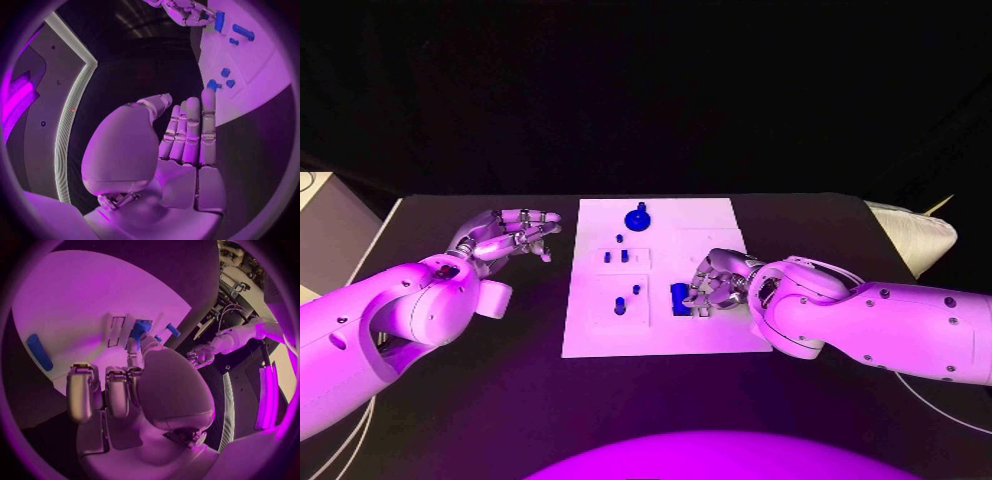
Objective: Assemble the parts on the task board
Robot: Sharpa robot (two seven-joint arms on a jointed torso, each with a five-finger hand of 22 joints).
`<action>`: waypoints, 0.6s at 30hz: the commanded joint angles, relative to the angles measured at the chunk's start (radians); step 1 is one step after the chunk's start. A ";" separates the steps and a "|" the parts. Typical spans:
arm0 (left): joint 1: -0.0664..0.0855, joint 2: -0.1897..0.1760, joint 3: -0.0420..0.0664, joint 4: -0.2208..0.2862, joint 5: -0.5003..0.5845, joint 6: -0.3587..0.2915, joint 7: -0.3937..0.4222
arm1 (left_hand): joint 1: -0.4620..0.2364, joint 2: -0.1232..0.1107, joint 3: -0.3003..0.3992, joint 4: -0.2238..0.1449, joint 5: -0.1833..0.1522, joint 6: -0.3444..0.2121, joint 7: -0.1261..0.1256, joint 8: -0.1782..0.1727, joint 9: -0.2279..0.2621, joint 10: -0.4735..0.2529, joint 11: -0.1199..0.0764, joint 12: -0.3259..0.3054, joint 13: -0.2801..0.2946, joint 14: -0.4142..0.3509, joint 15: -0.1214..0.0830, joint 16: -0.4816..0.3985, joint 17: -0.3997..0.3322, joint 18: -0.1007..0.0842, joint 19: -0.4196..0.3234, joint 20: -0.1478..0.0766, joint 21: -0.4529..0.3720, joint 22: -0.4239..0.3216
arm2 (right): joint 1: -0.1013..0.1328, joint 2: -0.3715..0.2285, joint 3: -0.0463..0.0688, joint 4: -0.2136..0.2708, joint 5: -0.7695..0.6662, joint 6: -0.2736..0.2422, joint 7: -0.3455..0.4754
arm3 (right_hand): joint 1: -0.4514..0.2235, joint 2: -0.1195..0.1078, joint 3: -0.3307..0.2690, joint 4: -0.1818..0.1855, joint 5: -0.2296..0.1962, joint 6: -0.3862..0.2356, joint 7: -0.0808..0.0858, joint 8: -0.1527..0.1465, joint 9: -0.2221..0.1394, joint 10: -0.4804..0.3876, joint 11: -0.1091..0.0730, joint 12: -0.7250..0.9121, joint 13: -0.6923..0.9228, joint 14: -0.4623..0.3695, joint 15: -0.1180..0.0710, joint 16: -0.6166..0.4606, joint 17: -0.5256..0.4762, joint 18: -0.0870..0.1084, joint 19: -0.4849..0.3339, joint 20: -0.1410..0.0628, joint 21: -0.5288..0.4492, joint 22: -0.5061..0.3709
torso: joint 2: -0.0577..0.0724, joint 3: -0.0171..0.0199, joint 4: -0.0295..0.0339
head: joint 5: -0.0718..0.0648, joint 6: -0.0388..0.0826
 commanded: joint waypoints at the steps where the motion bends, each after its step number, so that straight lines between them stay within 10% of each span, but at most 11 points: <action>1: 0.000 0.001 0.001 0.001 0.003 0.011 0.005 | 0.002 0.005 0.003 0.006 0.004 0.002 -0.002 0.004 0.001 -0.007 0.003 0.006 -0.002 -0.006 0.001 0.000 0.001 0.016 0.007 0.002 -0.006 -0.002 | -0.007 0.004 -0.004 -0.003 -0.063 -0.005 -0.021 | 0.004 -0.006 0.006 0.001 -0.004 0.010 0.000 -0.004 -0.002 0.091 -0.008 0.006 0.244 0.103 -0.007 0.004 0.263 -0.017 0.072 -0.008 0.003 0.192 | 0.000 0.0005 -0.0002 | -0.002 0.001; 18: -0.002 0.001 0.001 0.001 0.003 0.011 0.008 | 0.003 0.006 0.003 0.006 0.004 0.003 -0.002 0.004 0.001 -0.007 0.003 0.006 -0.002 -0.006 0.001 0.000 0.001 0.016 0.008 0.002 -0.006 -0.002 | 0.008 -0.070 0.002 0.044 0.089 -0.161 0.091 | -0.089 -0.048 0.008 0.014 0.016 -0.023 0.024 -0.033 -0.017 0.098 0.011 0.025 0.254 0.103 0.008 0.004 0.263 -0.017 0.072 0.002 0.001 0.192 | 0.000 -0.0003 -0.0014 | -0.006 0.006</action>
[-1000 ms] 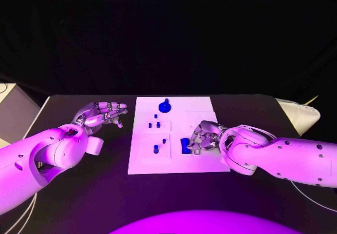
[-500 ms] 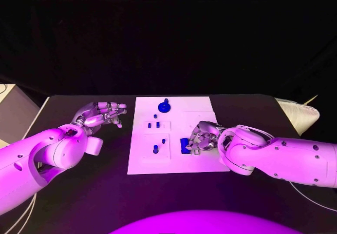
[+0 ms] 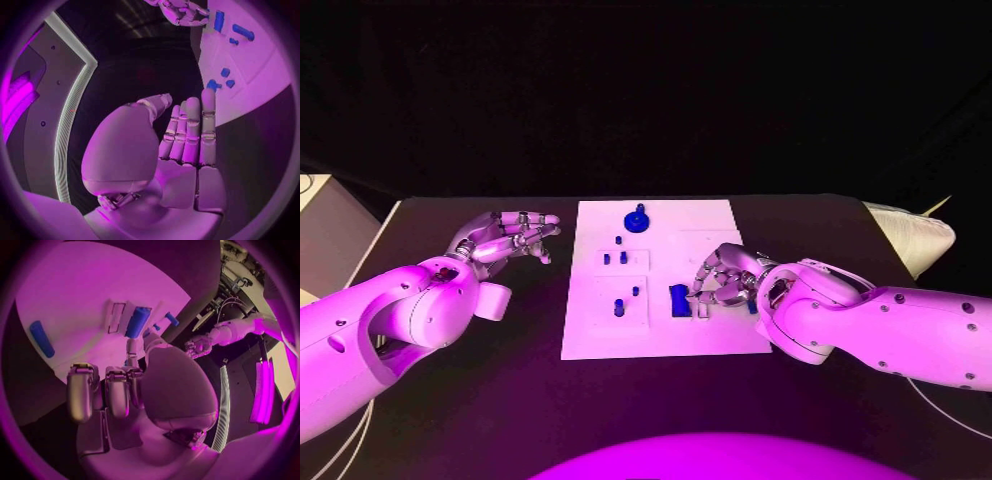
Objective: Assemble the parts on the task board
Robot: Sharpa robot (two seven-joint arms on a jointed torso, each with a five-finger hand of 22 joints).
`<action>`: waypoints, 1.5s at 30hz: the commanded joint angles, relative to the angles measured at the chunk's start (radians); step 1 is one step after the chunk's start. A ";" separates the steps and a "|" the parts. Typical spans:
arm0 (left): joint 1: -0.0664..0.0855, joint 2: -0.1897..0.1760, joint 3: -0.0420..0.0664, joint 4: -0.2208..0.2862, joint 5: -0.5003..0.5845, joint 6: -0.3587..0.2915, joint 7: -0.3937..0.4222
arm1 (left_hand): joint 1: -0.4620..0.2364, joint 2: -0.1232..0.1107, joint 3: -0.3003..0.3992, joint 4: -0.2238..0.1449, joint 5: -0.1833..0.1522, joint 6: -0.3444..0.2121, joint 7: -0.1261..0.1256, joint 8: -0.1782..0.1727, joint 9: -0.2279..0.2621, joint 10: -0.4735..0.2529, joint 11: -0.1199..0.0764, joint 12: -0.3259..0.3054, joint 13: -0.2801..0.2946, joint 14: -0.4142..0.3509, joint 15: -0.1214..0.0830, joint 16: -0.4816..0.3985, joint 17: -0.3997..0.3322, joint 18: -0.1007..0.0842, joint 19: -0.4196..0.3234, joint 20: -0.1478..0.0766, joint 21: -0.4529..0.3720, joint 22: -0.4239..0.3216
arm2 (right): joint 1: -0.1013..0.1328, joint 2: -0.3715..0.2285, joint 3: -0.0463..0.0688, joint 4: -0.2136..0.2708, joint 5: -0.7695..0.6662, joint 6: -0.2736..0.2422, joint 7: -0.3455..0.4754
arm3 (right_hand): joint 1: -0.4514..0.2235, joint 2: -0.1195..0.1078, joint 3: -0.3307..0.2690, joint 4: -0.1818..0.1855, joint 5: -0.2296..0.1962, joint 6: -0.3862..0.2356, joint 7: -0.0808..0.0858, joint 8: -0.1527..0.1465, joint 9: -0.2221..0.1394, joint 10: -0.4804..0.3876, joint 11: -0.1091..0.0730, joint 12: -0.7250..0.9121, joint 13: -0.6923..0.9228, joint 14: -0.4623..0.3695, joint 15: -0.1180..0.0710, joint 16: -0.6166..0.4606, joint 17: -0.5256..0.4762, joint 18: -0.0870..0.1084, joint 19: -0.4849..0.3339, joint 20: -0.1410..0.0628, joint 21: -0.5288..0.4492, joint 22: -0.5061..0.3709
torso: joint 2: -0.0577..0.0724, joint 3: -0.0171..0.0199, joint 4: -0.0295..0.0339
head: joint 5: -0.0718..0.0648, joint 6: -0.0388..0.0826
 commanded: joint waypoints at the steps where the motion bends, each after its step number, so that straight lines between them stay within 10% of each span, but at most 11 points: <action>1: -0.001 0.000 0.001 0.002 0.003 0.011 0.009 | 0.003 0.006 0.000 0.003 0.004 0.002 -0.002 0.004 0.001 -0.007 0.003 0.006 -0.001 -0.006 0.001 0.000 0.001 0.016 0.008 0.002 -0.006 -0.001 | 0.011 -0.025 0.002 0.006 0.081 -0.045 0.053 | -0.008 0.001 0.000 0.003 0.002 -0.006 -0.001 -0.003 -0.001 0.095 0.008 0.003 0.254 0.103 0.008 0.004 0.263 -0.017 0.072 0.002 0.001 0.193 | 0.000 -0.0012 -0.0013 | -0.005 0.003; 21: -0.001 -0.004 0.001 0.013 0.008 0.012 0.031 | -0.001 0.002 -0.003 0.006 0.003 0.003 -0.002 0.005 0.002 -0.007 0.003 0.007 -0.001 -0.006 0.002 0.000 0.001 0.015 0.007 0.003 -0.007 -0.001 | 0.018 -0.167 0.000 -0.034 -0.037 0.127 -0.039 | -0.028 -0.022 -0.007 0.004 -0.027 0.001 0.002 -0.007 -0.002 0.095 0.012 0.003 0.254 0.103 0.013 0.004 0.263 -0.019 0.074 0.008 0.010 0.198 | 0.000 0.0002 -0.0013 | -0.034 0.001; 45: -0.005 -0.006 0.001 0.015 0.008 0.013 0.028 | -0.005 0.002 -0.004 0.010 0.003 0.003 -0.002 0.005 0.002 -0.007 0.003 0.009 -0.002 -0.006 0.002 0.001 0.001 0.015 0.007 0.003 -0.008 -0.002 | -0.023 -0.145 -0.001 -0.047 -0.125 0.127 -0.118 | -0.114 -0.029 -0.032 0.006 -0.037 0.032 -0.011 0.009 0.005 0.093 0.001 -0.003 0.252 0.103 0.005 0.004 0.263 -0.019 0.074 0.005 0.010 0.200 | 0.001 0.0006 0.0019 | -0.040 -0.005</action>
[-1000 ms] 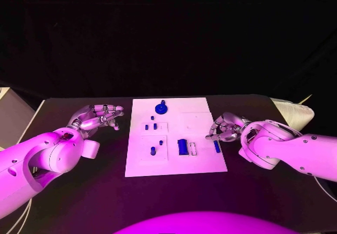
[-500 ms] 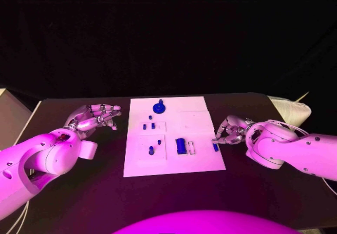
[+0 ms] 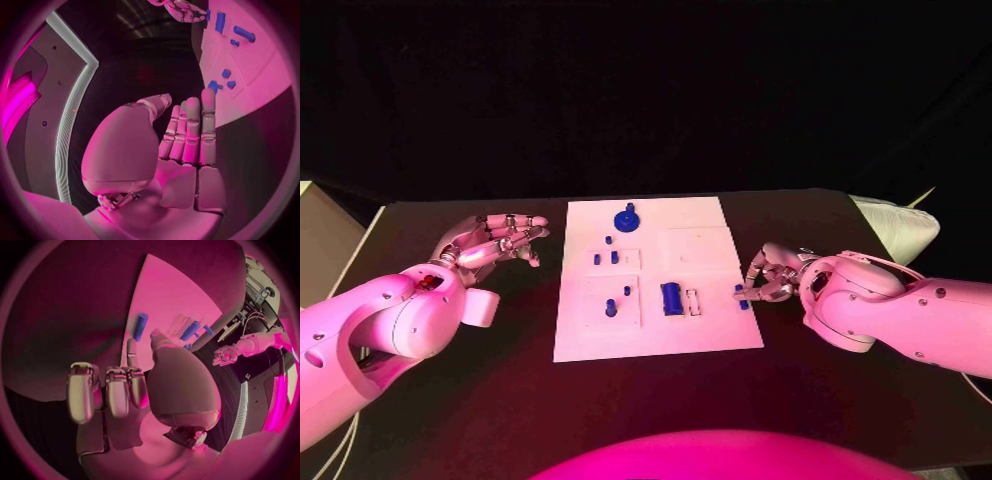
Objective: Assemble the parts on the task board
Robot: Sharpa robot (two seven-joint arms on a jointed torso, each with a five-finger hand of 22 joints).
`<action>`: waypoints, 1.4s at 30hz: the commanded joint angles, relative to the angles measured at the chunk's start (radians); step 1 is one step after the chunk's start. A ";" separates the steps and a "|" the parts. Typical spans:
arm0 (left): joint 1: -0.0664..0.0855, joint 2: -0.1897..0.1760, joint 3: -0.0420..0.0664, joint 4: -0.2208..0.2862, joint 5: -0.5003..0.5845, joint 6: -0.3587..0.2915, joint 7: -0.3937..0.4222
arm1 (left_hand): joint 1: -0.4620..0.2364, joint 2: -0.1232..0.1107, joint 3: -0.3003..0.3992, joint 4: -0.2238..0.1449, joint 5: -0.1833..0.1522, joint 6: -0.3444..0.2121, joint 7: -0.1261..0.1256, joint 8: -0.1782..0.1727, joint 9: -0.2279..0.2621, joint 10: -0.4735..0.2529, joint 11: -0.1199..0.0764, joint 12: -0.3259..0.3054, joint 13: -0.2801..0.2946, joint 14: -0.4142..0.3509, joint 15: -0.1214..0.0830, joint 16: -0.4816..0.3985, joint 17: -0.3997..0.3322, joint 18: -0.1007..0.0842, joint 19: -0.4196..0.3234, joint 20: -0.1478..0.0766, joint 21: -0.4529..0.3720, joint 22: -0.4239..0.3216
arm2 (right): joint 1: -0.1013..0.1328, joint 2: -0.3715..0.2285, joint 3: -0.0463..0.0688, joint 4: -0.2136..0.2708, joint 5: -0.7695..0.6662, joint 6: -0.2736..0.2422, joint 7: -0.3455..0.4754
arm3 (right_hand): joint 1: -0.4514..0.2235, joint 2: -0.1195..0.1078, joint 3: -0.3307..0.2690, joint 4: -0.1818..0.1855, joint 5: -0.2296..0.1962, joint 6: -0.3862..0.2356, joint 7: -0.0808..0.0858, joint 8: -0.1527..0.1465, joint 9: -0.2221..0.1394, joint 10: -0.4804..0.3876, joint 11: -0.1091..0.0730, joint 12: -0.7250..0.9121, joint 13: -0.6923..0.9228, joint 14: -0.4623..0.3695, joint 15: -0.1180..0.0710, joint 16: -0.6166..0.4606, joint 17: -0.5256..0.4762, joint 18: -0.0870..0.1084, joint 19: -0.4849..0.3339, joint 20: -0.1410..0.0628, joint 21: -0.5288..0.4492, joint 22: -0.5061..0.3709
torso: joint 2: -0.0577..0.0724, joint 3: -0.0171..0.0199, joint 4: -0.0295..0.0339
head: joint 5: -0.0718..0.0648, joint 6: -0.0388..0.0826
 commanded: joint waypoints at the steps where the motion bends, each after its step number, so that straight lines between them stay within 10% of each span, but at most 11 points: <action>1: -0.001 0.001 0.001 0.002 0.006 0.013 0.013 | -0.005 0.002 0.001 0.005 0.003 0.003 -0.002 0.005 0.002 -0.004 -0.001 0.005 -0.001 -0.006 0.002 0.001 0.001 0.015 0.007 0.003 -0.004 -0.001 | -0.008 0.014 0.000 -0.009 -0.025 0.018 -0.017 | -0.009 0.000 -0.005 0.002 -0.006 0.010 -0.001 0.004 0.002 0.096 -0.002 -0.003 0.252 0.103 -0.002 0.004 0.263 -0.019 0.074 0.004 0.002 0.200 | 0.001 -0.0006 0.0001 | 0.000 -0.001; 19: -0.003 0.001 0.001 0.001 0.006 0.013 0.009 | -0.005 0.003 0.002 0.006 0.003 0.002 -0.002 0.005 0.002 -0.004 -0.001 0.005 -0.001 -0.006 0.002 0.001 0.001 0.015 0.008 0.003 -0.005 -0.002 | -0.035 0.049 -0.001 -0.046 -0.034 0.054 -0.028 | 0.054 0.003 0.022 -0.004 0.014 0.007 -0.004 0.008 0.004 0.095 -0.006 -0.005 0.251 0.103 -0.006 0.004 0.263 -0.018 0.074 0.001 0.000 0.200 | 0.000 -0.0008 -0.0005 | 0.004 -0.005; 24: -0.003 0.001 0.001 0.001 0.006 0.014 0.008 | -0.005 0.003 0.002 0.007 0.003 0.002 -0.002 0.005 0.002 -0.004 -0.001 0.006 -0.002 -0.006 0.001 0.001 0.001 0.015 0.008 0.003 -0.005 -0.002 | -0.040 0.058 -0.001 -0.045 -0.040 0.054 -0.029 | 0.185 0.010 0.118 -0.037 0.170 0.007 -0.009 0.005 0.001 0.094 -0.012 -0.007 0.250 0.103 -0.012 0.004 0.263 -0.018 0.074 -0.006 -0.002 0.200 | 0.000 -0.0014 -0.0002 | 0.003 -0.005; 42: -0.004 -0.001 0.001 0.002 0.006 0.014 0.005 | -0.007 0.008 0.004 0.012 0.004 0.002 -0.002 0.005 0.002 -0.005 -0.001 0.006 -0.002 -0.005 0.002 0.001 0.001 0.015 0.008 0.003 -0.006 -0.003 | -0.041 0.066 0.000 0.005 0.000 -0.056 -0.012 | 0.131 -0.035 0.282 -0.021 0.253 0.018 -0.012 0.015 0.005 0.099 -0.015 0.003 0.255 0.103 -0.014 0.004 0.263 -0.021 0.078 -0.007 0.009 0.208 | 0.000 -0.0018 0.0002 | 0.007 -0.005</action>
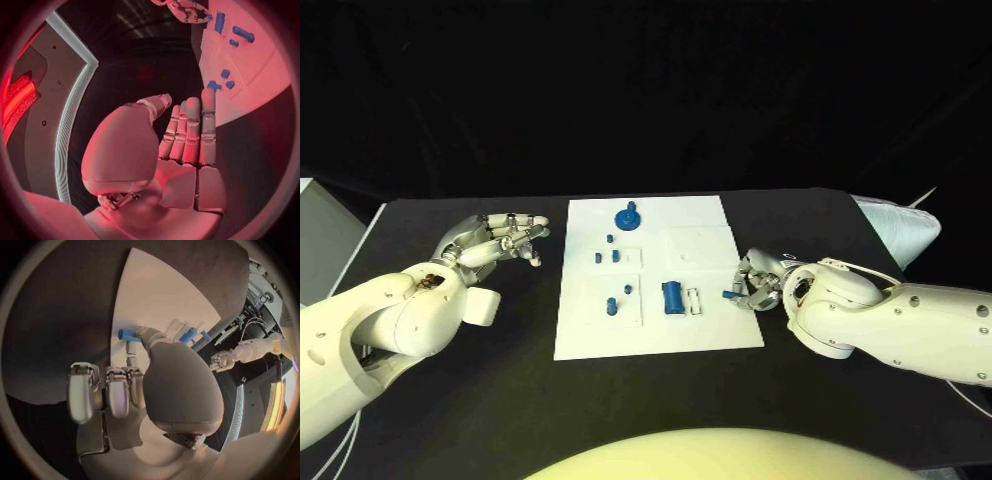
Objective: Assemble the parts on the task board
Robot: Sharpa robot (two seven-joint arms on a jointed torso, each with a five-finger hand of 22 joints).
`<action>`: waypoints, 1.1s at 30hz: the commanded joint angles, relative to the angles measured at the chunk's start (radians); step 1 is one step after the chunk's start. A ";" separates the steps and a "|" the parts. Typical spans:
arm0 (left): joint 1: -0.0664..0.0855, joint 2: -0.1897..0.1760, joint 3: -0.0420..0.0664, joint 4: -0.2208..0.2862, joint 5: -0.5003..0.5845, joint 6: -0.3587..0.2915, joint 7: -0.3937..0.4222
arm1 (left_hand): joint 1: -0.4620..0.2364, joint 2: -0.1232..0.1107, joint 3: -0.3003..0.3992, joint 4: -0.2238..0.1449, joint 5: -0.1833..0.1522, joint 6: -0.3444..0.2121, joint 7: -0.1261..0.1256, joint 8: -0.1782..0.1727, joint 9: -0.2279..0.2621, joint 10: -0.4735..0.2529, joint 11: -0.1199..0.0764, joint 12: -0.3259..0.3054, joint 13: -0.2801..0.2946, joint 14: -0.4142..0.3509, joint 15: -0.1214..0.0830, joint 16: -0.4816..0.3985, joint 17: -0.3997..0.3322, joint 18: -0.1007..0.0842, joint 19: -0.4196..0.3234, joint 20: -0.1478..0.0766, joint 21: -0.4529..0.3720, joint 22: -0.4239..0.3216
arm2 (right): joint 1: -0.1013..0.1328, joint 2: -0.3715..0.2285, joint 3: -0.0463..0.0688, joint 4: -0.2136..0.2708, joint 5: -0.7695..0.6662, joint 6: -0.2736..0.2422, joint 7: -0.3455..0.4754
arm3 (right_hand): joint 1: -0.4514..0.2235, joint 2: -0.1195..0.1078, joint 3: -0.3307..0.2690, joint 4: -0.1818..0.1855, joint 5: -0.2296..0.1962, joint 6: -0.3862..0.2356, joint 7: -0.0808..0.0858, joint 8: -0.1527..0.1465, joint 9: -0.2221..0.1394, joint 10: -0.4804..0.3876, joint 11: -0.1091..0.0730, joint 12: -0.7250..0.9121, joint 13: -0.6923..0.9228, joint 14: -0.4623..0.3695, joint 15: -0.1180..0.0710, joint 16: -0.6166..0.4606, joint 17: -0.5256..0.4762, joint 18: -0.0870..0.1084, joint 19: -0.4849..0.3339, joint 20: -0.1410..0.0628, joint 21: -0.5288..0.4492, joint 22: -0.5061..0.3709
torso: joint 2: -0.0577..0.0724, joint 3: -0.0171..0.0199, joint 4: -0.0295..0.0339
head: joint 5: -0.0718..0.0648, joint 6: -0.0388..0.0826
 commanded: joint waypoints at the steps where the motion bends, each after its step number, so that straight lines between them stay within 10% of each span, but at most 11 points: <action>1: 0.000 0.000 0.001 0.003 0.005 0.014 0.007 | -0.006 0.008 -0.002 0.006 0.004 0.002 -0.002 0.005 0.001 -0.005 -0.001 0.006 -0.001 -0.006 0.002 0.001 0.001 0.015 0.004 -0.001 -0.006 -0.001 | -0.003 -0.001 -0.004 0.026 0.063 -0.044 0.010 | -0.020 0.003 0.004 0.005 0.006 0.003 -0.004 0.008 0.006 0.100 -0.008 0.006 0.257 0.103 -0.006 0.004 0.263 -0.021 0.078 -0.007 0.005 0.208 | 0.000 0.0005 0.0005 | 0.002 -0.001; 12: 0.000 0.001 0.001 0.003 0.005 0.015 0.003 | -0.009 0.011 -0.001 0.011 0.004 0.001 -0.002 0.005 0.001 -0.006 0.000 0.006 -0.001 -0.005 0.002 0.001 0.001 0.015 0.005 0.000 -0.007 -0.002 | 0.026 0.021 -0.002 0.087 0.199 -0.096 0.042 | -0.067 0.009 0.023 0.016 -0.010 0.001 -0.006 0.017 0.014 0.102 -0.009 0.011 0.259 0.103 -0.008 0.004 0.263 -0.023 0.081 -0.009 0.013 0.213 | 0.000 -0.0001 0.0001 | 0.001 0.001; 33: 0.000 -0.001 0.001 0.007 0.005 0.019 0.000 | -0.009 0.011 -0.001 0.011 0.004 0.000 -0.002 0.004 0.001 -0.006 0.000 0.007 -0.001 -0.005 0.002 0.001 0.001 0.015 0.005 0.000 -0.007 -0.002 | 0.021 0.104 -0.006 0.033 0.210 -0.026 -0.019 | -0.158 -0.003 0.009 0.018 -0.009 0.004 -0.008 0.033 0.027 0.102 -0.010 0.010 0.258 0.103 -0.008 0.004 0.263 -0.023 0.081 -0.009 0.015 0.216 | 0.000 0.0010 0.0000 | 0.004 -0.006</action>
